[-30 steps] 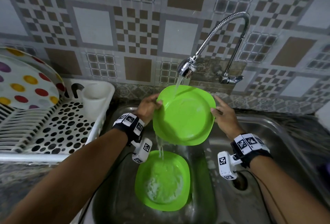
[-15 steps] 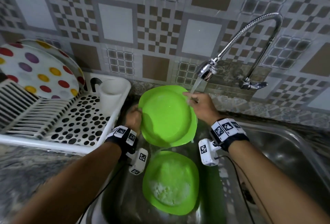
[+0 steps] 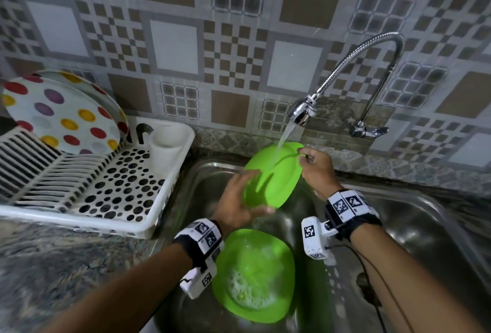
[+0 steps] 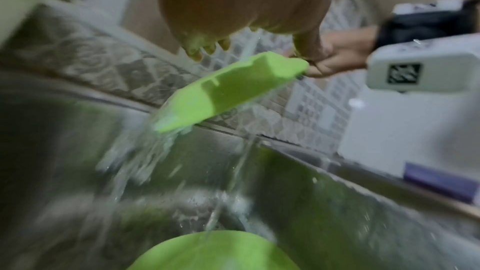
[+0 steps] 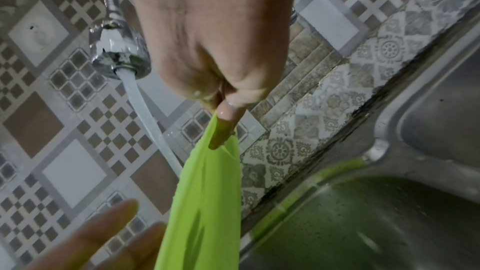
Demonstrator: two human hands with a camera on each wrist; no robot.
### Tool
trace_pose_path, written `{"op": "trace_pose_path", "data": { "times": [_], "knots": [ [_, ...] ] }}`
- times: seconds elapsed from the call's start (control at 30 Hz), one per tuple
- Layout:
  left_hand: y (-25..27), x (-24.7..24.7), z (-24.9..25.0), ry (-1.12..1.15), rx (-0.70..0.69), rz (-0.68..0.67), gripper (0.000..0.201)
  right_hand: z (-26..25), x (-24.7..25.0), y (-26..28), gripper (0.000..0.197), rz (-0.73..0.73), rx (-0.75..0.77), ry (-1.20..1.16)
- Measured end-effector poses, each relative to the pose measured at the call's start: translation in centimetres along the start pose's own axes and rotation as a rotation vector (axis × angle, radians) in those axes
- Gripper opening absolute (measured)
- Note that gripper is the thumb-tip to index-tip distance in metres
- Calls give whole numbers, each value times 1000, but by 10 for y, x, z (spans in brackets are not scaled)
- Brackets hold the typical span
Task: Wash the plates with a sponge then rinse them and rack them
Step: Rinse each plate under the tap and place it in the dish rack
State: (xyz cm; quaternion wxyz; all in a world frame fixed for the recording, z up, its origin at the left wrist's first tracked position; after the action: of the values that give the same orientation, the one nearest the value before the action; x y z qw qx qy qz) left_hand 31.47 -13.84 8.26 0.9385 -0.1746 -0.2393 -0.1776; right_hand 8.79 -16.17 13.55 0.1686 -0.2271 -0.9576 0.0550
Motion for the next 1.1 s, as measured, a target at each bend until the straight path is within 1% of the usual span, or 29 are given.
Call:
{"op": "trace_pose_path", "data": {
  "times": [0.03, 0.07, 0.13, 0.17, 0.23, 0.3, 0.33, 0.4, 0.47, 0.5, 0.53, 0.57, 0.63, 0.7, 0.73, 0.8, 0.9, 1.0, 1.1],
  "knots": [
    [4, -7, 6, -126, -104, -36, 90, -1, 3, 3, 25, 13, -21, -20],
    [6, -13, 11, -219, -182, -47, 88, -1, 4, 5, 25, 27, -37, -48],
    [9, -22, 19, -296, -286, -28, 72, -1, 6, 11, 24, 52, -57, -94],
    [9, -23, 20, -289, -297, -1, 62, -5, 8, 15, 23, 63, -66, -112],
    [6, -20, 24, -245, -305, 82, 54, -12, 10, 22, 23, 62, -94, -166],
    [2, -9, 32, -211, -305, 167, 44, -19, 15, 29, 30, 21, -127, -206],
    [-2, -1, 37, -191, -270, 196, 38, -19, 17, 31, 35, -4, -127, -184],
    [-13, 18, 44, -166, -190, 228, 33, -22, 23, 34, 37, -48, -55, -45],
    [-23, 40, 49, -144, -146, 218, 32, -23, 30, 38, 34, -15, 91, 186],
    [-26, 52, 52, -124, -142, 206, 34, -28, 34, 41, 32, 18, 169, 260],
    [-30, 64, 54, -94, -139, 181, 35, -32, 36, 43, 31, 36, 234, 284],
    [-32, 76, 58, -40, -143, 147, 36, -40, 38, 46, 31, 12, 267, 255],
    [-34, 100, 64, 174, -128, 77, 42, -59, 38, 53, 34, -80, 264, 134],
    [-36, 125, 68, 366, -108, 64, 49, -84, 32, 61, 37, -142, 284, 74],
    [-37, 139, 69, 392, -114, 75, 48, -98, 26, 63, 40, -160, 304, 51],
    [-37, 170, 70, 372, -162, 85, 47, -124, 10, 68, 43, -175, 337, 10],
    [-36, 226, 68, 440, -177, 97, 41, -165, -25, 76, 43, -185, 391, 40],
    [-30, 294, 54, 320, -180, 120, 41, -204, -78, 81, 43, -203, 450, 51],
    [-23, 367, 29, 161, -150, 132, 38, -234, -147, 80, 38, -222, 466, 44]
  ]
}}
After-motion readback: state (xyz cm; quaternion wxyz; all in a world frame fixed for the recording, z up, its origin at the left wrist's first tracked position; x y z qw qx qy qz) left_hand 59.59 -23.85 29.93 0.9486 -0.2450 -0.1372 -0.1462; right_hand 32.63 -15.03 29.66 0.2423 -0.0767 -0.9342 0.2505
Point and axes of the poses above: each hand's wrist, its own y-axis away from the middle knuckle, its own x-axis out of the back of the hand, z = x × y, the point moved 1 cm from there along -y, towards the middle knuckle, and after that the axes turned 6 degrees about -y, right-handed, at the moved point
